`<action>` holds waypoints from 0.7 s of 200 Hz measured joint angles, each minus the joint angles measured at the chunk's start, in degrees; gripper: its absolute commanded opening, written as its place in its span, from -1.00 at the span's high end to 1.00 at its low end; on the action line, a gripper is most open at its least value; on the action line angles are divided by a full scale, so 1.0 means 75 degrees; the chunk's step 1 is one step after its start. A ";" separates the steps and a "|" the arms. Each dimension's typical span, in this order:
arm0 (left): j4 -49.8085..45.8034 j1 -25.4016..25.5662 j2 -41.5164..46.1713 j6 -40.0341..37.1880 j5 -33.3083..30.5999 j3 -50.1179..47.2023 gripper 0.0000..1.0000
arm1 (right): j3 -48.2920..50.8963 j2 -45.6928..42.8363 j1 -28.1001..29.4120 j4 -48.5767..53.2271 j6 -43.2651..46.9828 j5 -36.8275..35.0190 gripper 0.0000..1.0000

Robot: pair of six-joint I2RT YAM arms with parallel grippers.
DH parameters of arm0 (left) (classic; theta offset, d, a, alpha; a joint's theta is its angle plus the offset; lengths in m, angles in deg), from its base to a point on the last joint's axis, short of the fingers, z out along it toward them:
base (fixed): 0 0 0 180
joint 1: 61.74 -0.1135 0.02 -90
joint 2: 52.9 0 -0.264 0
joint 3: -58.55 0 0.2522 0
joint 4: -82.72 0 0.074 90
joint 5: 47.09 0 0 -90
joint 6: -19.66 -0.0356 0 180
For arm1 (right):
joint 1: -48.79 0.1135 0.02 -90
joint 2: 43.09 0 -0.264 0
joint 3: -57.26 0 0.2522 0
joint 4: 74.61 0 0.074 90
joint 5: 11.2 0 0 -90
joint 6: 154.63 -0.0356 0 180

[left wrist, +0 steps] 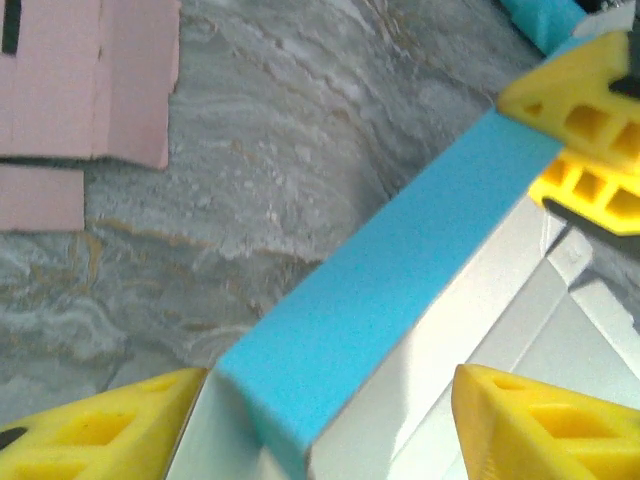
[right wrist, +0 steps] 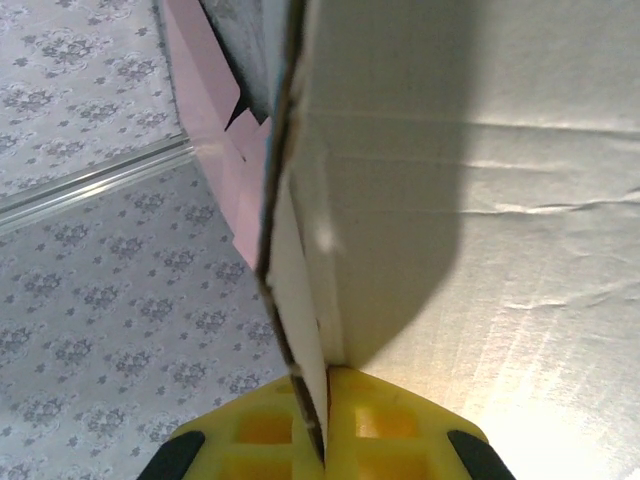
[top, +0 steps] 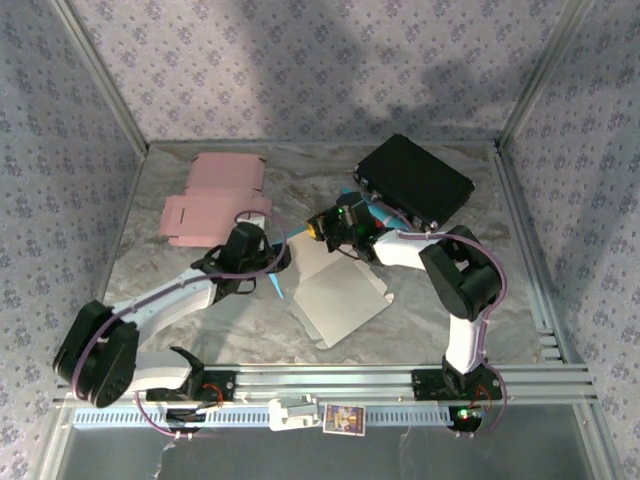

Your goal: Fold the paper box

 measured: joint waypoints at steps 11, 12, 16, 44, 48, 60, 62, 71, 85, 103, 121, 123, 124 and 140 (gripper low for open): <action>-0.0006 -0.0017 0.0452 -0.0050 0.0221 -0.0312 -0.33 | 0.0000 0.0000 -0.0041 0.0041 0.0000 0.0006 1.00; -0.0006 -0.0017 0.0484 -0.0052 0.0227 -0.0332 -0.32 | -0.0003 0.0000 -0.0047 0.0047 -0.0003 0.0006 1.00; -0.0023 -0.0015 0.0682 -0.0052 0.0286 -0.0431 -0.32 | -0.0009 0.0000 -0.0064 0.0061 0.0000 0.0009 1.00; -0.0009 -0.0023 0.2154 -0.0044 0.0697 -0.1008 -0.31 | -0.0035 0.0000 -0.0169 0.0175 0.0006 0.0006 1.00; -0.0006 -0.0038 0.2346 -0.0041 0.0755 -0.1078 -0.31 | -0.0035 0.0000 -0.0178 0.0187 0.0006 0.0006 1.00; 0.0009 -0.0085 0.2795 0.0029 0.0898 -0.1259 -0.24 | -0.0038 0.0000 -0.0198 0.0184 0.0006 0.0006 1.00; 0.0006 -0.0096 0.2847 0.0047 0.0909 -0.1285 -0.22 | -0.0038 0.0000 -0.0198 0.0178 0.0006 0.0003 1.00; 0.0000 -0.0154 0.3072 0.0149 0.0968 -0.1425 -0.16 | -0.0035 0.0000 -0.0198 0.0163 0.0012 0.0000 1.00; -0.0003 -0.0280 0.3276 0.0297 0.1008 -0.1655 0.05 | -0.0029 0.0000 -0.0198 0.0093 0.0038 -0.0006 1.00; -0.0143 -0.0434 0.3273 0.0443 0.0950 -0.1818 0.20 | 0.0050 -0.0009 -0.0207 -0.0204 0.0087 -0.0006 1.00; -0.0201 -0.0586 0.3019 0.0443 0.0889 -0.1824 0.27 | 0.0207 -0.0055 -0.0227 -0.0592 0.0146 -0.0003 1.00; -0.0178 -0.0597 0.2970 0.0443 0.0889 -0.1827 0.28 | 0.0233 -0.0061 -0.0230 -0.0641 0.0149 -0.0003 1.00; -0.0169 -0.0603 0.2946 0.0449 0.0889 -0.1830 0.28 | 0.0256 -0.0070 -0.0230 -0.0682 0.0152 -0.0003 1.00; 0.0096 -0.0670 0.2524 0.0425 0.0895 -0.1897 0.30 | 0.0472 -0.0154 -0.0251 -0.1032 0.0204 0.0000 1.00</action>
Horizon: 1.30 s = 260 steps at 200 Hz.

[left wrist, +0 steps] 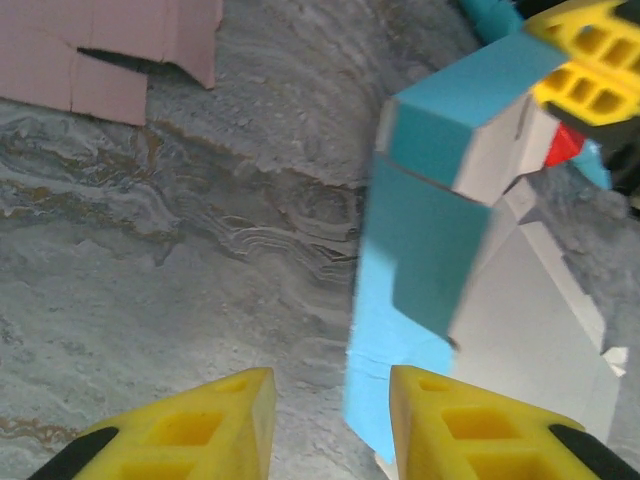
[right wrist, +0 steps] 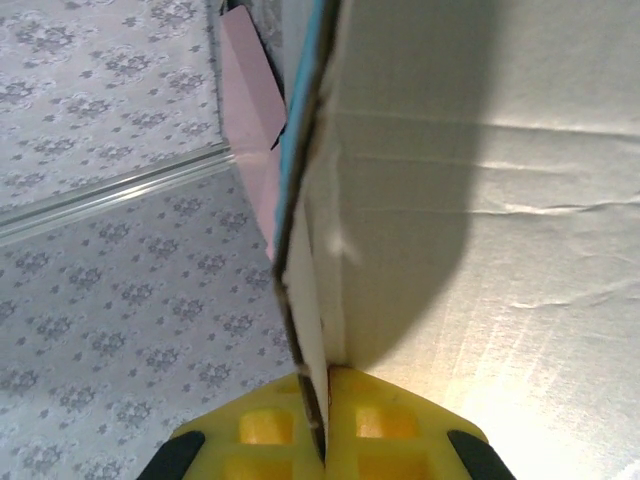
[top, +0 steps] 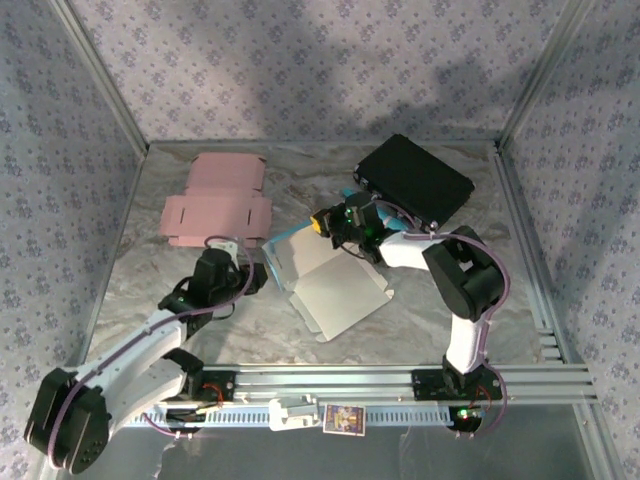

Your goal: Fold the paper box

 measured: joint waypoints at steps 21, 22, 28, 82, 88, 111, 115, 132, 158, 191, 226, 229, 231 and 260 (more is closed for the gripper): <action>0.0478 -0.0003 -0.0676 -0.0137 0.0026 -0.0099 0.32 | 0.0224 -0.0064 0.0000 -0.0347 0.0029 0.0003 1.00; 0.0493 0.0000 -0.0697 -0.0143 0.0026 -0.0099 0.32 | 0.0230 -0.0067 0.0000 -0.0358 0.0029 0.0003 1.00; 0.0644 -0.0003 -0.0868 -0.0204 0.0026 -0.0122 0.33 | 0.0277 -0.0076 0.0000 -0.0431 0.0029 0.0006 1.00; 0.2317 -0.0201 -0.1352 -0.0653 0.0586 -0.0463 0.29 | 0.0338 -0.0119 -0.0026 -0.0501 0.0032 0.0061 1.00; 0.2480 -0.0201 -0.1378 -0.0685 0.0723 -0.0493 0.31 | 0.0338 -0.0119 -0.0035 -0.0501 0.0032 0.0082 1.00; 0.2879 -0.0204 -0.1553 -0.0781 0.1207 -0.0504 0.32 | 0.0338 -0.0119 -0.0050 -0.0498 0.0032 0.0093 1.00; 0.2920 -0.0204 -0.1577 -0.0796 0.1265 -0.0504 0.30 | 0.0338 -0.0119 -0.0050 -0.0498 0.0029 0.0102 1.00; 0.3025 -0.0204 -0.1687 -0.0845 0.1437 -0.0504 0.27 | 0.0338 -0.0119 -0.0050 -0.0493 0.0032 0.0117 1.00; 0.3089 -0.0216 -0.1970 -0.0906 0.1565 -0.0475 0.22 | 0.0326 -0.0119 -0.0050 -0.0466 0.0058 0.0114 1.00; 0.3133 -0.0233 -0.2034 -0.0874 0.1711 -0.0405 0.17 | 0.0306 -0.0119 -0.0067 -0.0434 0.0085 0.0114 1.00; 0.3080 -0.0233 -0.2084 -0.0807 0.2087 -0.0195 0.14 | 0.0201 -0.0117 -0.0099 -0.0358 0.0085 0.0114 1.00; 0.3060 -0.0230 -0.2090 -0.0810 0.2113 -0.0157 0.14 | 0.0195 -0.0117 -0.0099 -0.0356 0.0085 0.0114 1.00; 0.3054 -0.0230 -0.2095 -0.0804 0.2122 -0.0137 0.14 | 0.0189 -0.0117 -0.0099 -0.0356 0.0085 0.0114 1.00; 0.2958 -0.0230 -0.2151 -0.0801 0.2171 0.0061 0.15 | 0.0114 -0.0093 -0.0099 -0.0370 0.0079 0.0117 1.00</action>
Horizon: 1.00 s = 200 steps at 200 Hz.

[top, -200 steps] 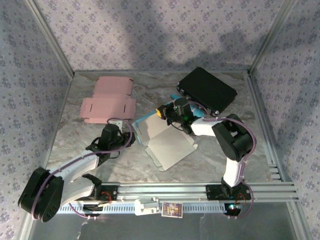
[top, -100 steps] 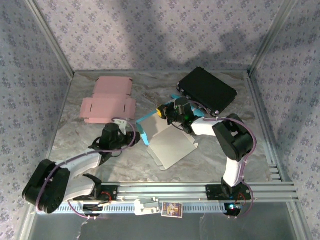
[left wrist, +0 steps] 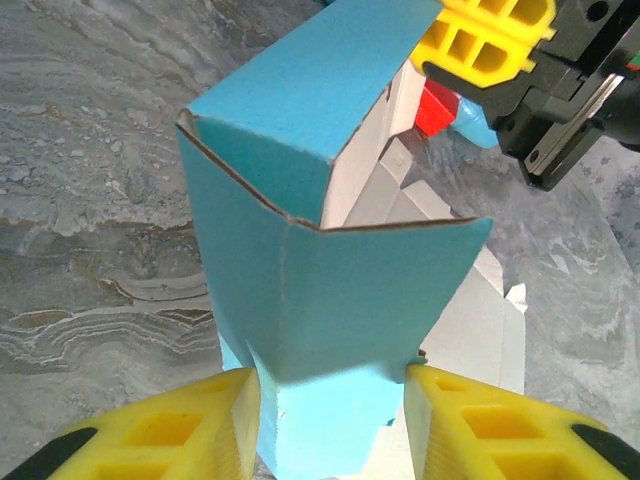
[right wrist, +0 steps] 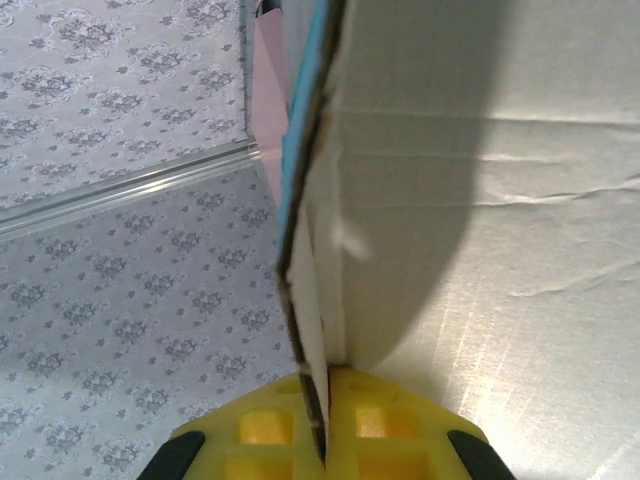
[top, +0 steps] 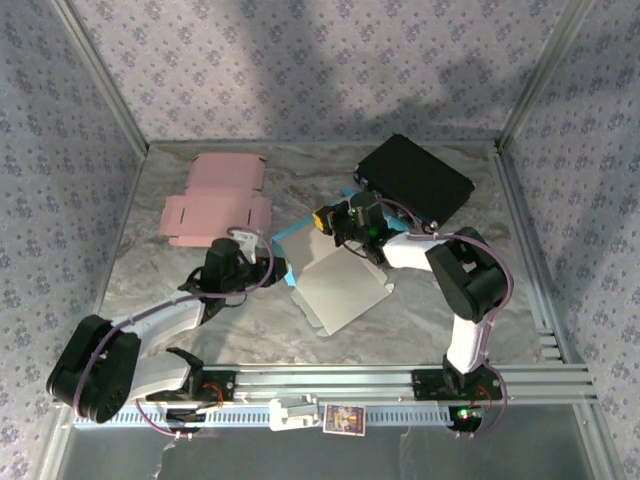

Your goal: Fold the paper box

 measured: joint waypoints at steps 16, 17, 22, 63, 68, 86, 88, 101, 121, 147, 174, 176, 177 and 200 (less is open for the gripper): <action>-0.0099 -0.0003 -0.0204 -0.0035 -0.0003 0.0099 0.16 | 0.0000 0.0020 0.0003 -0.0038 0.0003 0.0000 1.00; -0.0111 -0.0003 -0.0221 -0.0047 -0.0003 0.0111 0.17 | 0.0000 0.0023 0.0000 -0.0041 0.0003 0.0000 1.00; -0.0154 -0.0003 -0.0326 -0.0067 -0.0003 0.0172 0.18 | 0.0000 0.0035 0.0003 -0.0061 0.0003 0.0000 1.00; -0.0309 0.0029 -0.0688 -0.0166 -0.0283 0.0446 0.20 | 0.0178 0.0064 0.0000 -0.0656 0.0009 -0.0009 1.00; -0.0309 0.0055 -0.0688 -0.0189 -0.0335 0.0446 0.20 | 0.0242 0.0064 0.0000 -0.0807 0.0009 -0.0006 1.00; -0.0364 0.0318 -0.0688 -0.0268 -0.0662 0.0472 0.18 | 0.0469 0.0096 0.0000 -0.1378 0.0038 0.0035 1.00; -0.0370 0.0341 -0.0688 -0.0280 -0.0685 0.0475 0.18 | 0.0481 0.0108 -0.0003 -0.1425 0.0038 0.0041 1.00; -0.0490 0.0565 -0.0688 -0.0326 -0.1003 0.0539 0.18 | 0.0609 0.0198 -0.0015 -0.1853 0.0038 0.0096 1.00; -0.0542 0.0790 -0.0688 -0.0361 -0.1486 0.0557 0.21 | 0.0831 0.0236 -0.0032 -0.2340 0.0035 0.0114 1.00; -0.0522 0.0912 -0.0726 -0.0361 -0.1827 0.0557 0.22 | 0.1087 0.0236 -0.0044 -0.2833 0.0029 0.0111 1.00; -0.0449 0.1110 -0.1032 -0.0361 -0.2139 0.0597 0.21 | 0.1174 0.0312 -0.0044 -0.3144 0.0006 0.0108 1.00; -0.0449 0.1131 -0.1055 -0.0358 -0.2171 0.0600 0.20 | 0.1174 0.0323 -0.0044 -0.3168 0.0003 0.0108 1.00; -0.0449 0.1142 -0.1064 -0.0358 -0.2183 0.0603 0.20 | 0.1174 0.0326 -0.0044 -0.3174 0.0006 0.0108 1.00; -0.0446 0.1341 -0.1131 -0.0329 -0.2573 0.0659 0.24 | 0.1174 0.0411 -0.0044 -0.3340 -0.0003 0.0079 1.00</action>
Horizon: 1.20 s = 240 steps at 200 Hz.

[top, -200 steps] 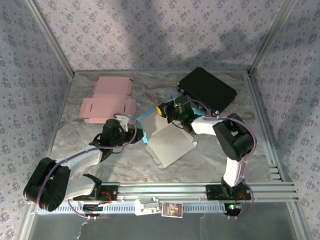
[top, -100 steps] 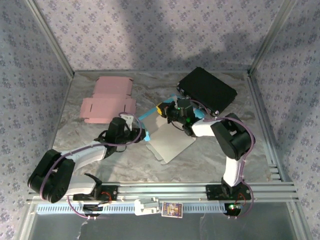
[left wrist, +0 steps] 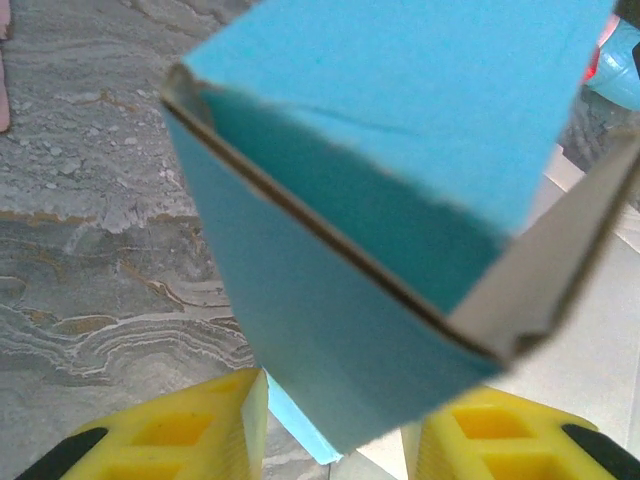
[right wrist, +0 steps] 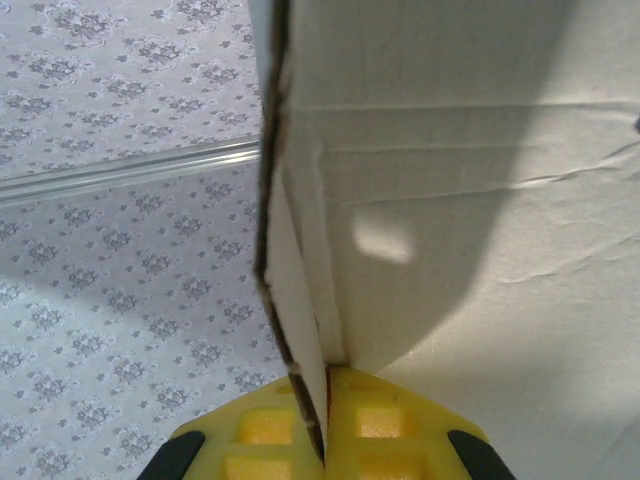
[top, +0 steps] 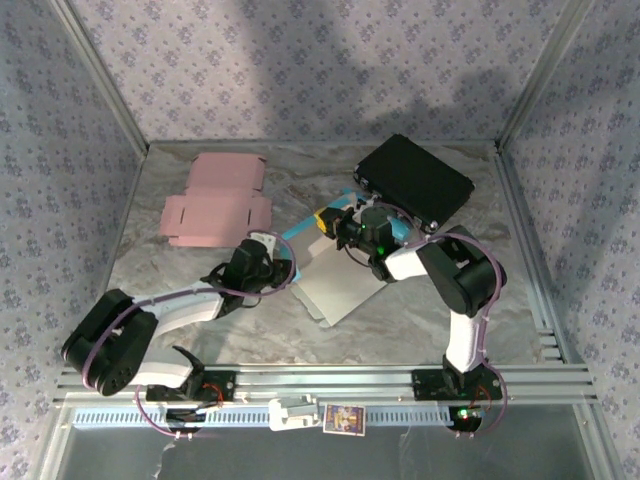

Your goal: Fold the paper box

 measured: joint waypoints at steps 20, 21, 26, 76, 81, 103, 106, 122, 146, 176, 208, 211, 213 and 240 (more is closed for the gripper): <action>0.0000 0.0105 -0.0023 0.0061 -0.0289 0.0003 0.32 | 0.0000 0.0035 0.0000 -0.0085 -0.0035 -0.0006 1.00; 0.0003 0.0108 -0.0032 0.0058 -0.0300 0.0006 0.33 | 0.0000 0.0038 0.0000 -0.0085 -0.0038 -0.0006 1.00; 0.0003 0.0114 -0.0044 0.0087 -0.0344 0.0012 0.35 | 0.0000 0.0038 0.0000 -0.0090 -0.0050 -0.0006 1.00; -0.0178 0.0233 -0.0291 0.0201 -0.0816 0.0321 0.41 | 0.0003 0.0047 0.0009 -0.0189 -0.0047 -0.0207 1.00; -0.0230 0.0259 -0.0315 0.0213 -0.0895 0.0361 0.41 | 0.0009 0.0052 0.0015 -0.0198 -0.0047 -0.0236 1.00; -0.0487 0.0361 -0.0434 0.0335 -0.1189 0.0574 0.49 | 0.0047 0.0070 0.0050 -0.0274 -0.0047 -0.0402 1.00; -0.0530 0.0373 -0.0458 0.0367 -0.1221 0.0609 0.50 | 0.0050 0.0073 0.0052 -0.0283 -0.0047 -0.0425 1.00; -0.0778 0.0449 -0.0568 0.0460 -0.1480 0.0810 0.55 | 0.0055 0.0096 0.0064 -0.0326 -0.0050 -0.0545 1.00; -0.1067 0.0557 -0.0659 0.0577 -0.1810 0.1003 0.60 | 0.0055 0.0119 0.0067 -0.0370 -0.0050 -0.0609 1.00; -0.1250 0.0641 -0.0711 0.0729 -0.2063 0.1116 0.70 | 0.0055 0.0122 0.0096 -0.0370 -0.0055 -0.0670 1.00; -0.1300 0.0662 -0.0880 0.0845 -0.2291 0.1259 0.80 | 0.0055 0.0122 0.0102 -0.0367 -0.0137 -0.0851 1.00; -0.1300 0.0664 -0.0898 0.0848 -0.2305 0.1279 0.78 | 0.0055 0.0122 0.0102 -0.0367 -0.0137 -0.0871 1.00; -0.1297 0.0664 -0.0906 0.0851 -0.2314 0.1288 0.76 | 0.0055 0.0122 0.0102 -0.0364 -0.0143 -0.0886 1.00; -0.1294 0.0685 -0.1090 0.0935 -0.2363 0.1445 0.57 | 0.0055 0.0122 0.0102 -0.0364 -0.0195 -0.0965 1.00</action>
